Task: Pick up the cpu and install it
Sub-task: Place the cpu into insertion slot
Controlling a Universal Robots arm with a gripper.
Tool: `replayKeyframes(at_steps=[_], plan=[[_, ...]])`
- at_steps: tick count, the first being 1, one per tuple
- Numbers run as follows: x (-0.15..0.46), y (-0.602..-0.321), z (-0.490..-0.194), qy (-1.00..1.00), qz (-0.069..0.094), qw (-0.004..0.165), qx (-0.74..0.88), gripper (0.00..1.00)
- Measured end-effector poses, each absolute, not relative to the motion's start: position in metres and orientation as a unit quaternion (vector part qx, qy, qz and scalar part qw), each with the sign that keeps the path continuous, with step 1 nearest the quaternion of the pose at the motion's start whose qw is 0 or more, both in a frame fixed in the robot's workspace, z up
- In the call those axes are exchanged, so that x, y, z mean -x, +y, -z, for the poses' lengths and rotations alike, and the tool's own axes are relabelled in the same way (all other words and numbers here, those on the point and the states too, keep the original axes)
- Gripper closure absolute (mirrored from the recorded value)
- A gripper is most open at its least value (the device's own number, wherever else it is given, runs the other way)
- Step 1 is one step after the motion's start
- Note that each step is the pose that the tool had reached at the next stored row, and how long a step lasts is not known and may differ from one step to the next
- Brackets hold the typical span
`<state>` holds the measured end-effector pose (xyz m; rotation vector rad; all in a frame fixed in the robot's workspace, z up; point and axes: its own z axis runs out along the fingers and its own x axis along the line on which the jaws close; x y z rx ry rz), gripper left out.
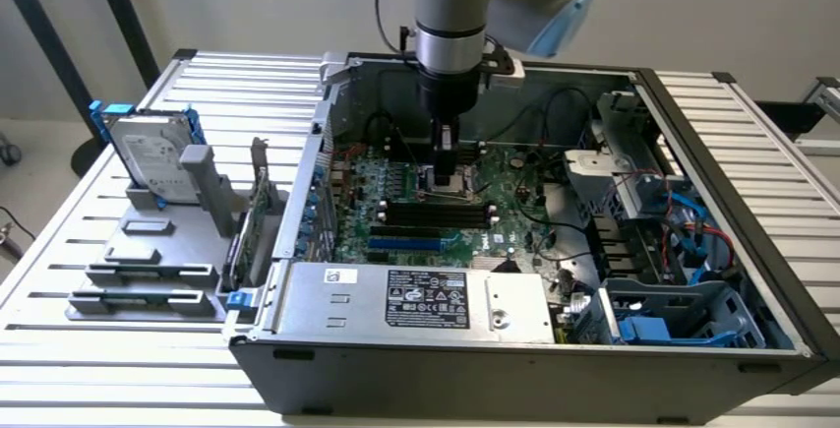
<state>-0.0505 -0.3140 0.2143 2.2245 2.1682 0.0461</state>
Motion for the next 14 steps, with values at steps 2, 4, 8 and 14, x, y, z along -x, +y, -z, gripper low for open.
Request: replayKeyframes(at_steps=[2,4,8,14], plan=[[0.058,-0.314,-0.216,0.698,-0.015,0.017,-0.716,0.42],[0.067,-0.314,-0.218,0.698,-0.015,0.017,-0.716,0.42],[0.079,-0.315,-0.222,0.698,-0.015,0.017,-0.716,0.51],[0.087,-0.321,-0.228,0.698,-0.015,0.017,-0.716,0.80]])
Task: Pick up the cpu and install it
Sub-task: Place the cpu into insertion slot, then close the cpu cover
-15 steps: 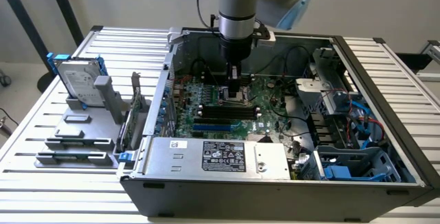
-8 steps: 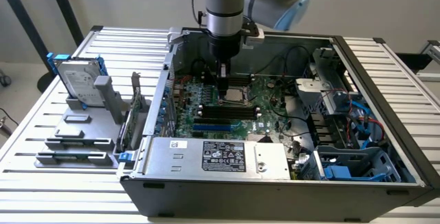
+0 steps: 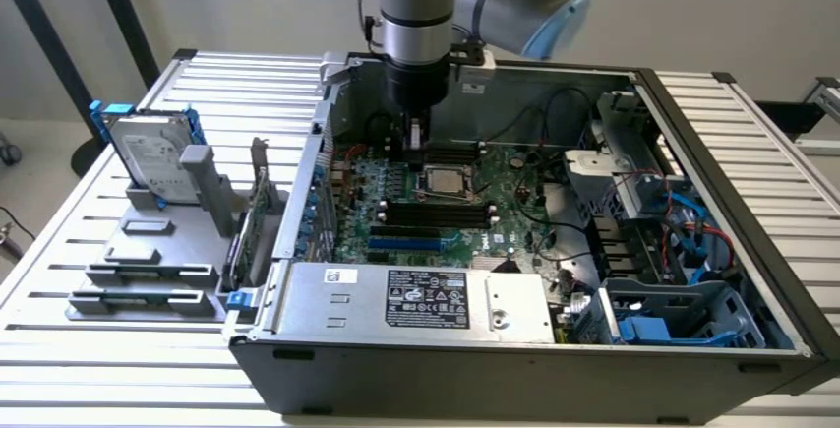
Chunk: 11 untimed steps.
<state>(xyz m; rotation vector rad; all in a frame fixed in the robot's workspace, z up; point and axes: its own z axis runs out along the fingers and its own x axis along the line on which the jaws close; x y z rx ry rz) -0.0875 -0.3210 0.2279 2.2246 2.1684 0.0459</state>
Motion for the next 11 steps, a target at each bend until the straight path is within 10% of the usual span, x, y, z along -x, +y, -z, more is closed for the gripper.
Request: replayKeyframes(at_steps=[11], plan=[[0.0886,-0.3227,-0.2284,0.698,-0.016,0.018,-0.716,0.89]])
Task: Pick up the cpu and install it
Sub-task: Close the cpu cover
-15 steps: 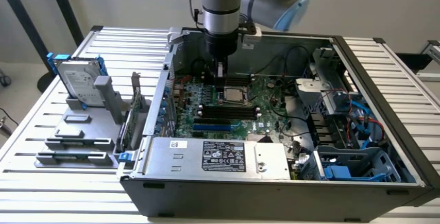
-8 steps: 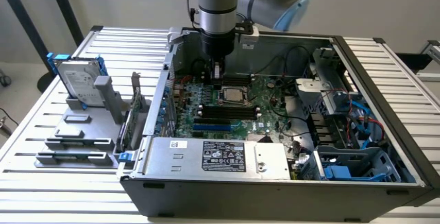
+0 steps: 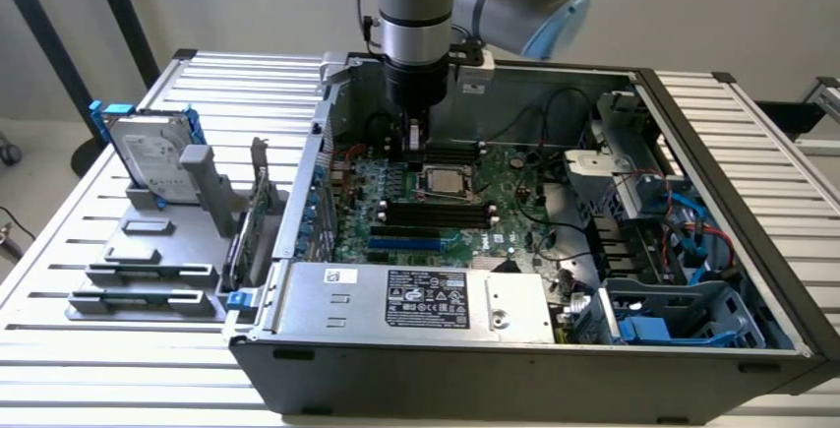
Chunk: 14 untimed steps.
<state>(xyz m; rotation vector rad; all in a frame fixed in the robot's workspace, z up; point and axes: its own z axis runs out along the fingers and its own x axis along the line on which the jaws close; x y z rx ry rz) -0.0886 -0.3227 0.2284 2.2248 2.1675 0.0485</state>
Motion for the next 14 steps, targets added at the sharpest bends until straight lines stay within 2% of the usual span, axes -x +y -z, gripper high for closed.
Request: replayKeyframes(at_steps=[10,14], plan=[[0.087,-0.323,-0.229,0.697,-0.017,0.018,-0.716,0.89],[0.076,-0.326,-0.237,0.697,-0.016,0.014,-0.716,0.89]])
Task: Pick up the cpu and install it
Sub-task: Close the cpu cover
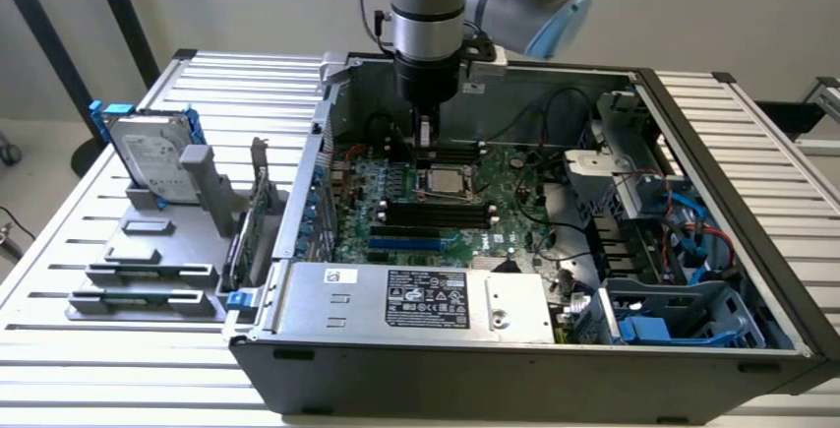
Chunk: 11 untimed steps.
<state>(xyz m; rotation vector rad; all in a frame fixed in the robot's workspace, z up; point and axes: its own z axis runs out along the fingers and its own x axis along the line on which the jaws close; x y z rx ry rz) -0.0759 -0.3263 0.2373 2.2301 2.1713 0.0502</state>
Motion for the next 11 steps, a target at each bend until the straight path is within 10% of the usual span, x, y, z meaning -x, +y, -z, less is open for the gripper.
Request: replayKeyframes(at_steps=[11], plan=[[0.038,-0.331,-0.263,0.700,-0.011,0.008,-0.714,0.89]])
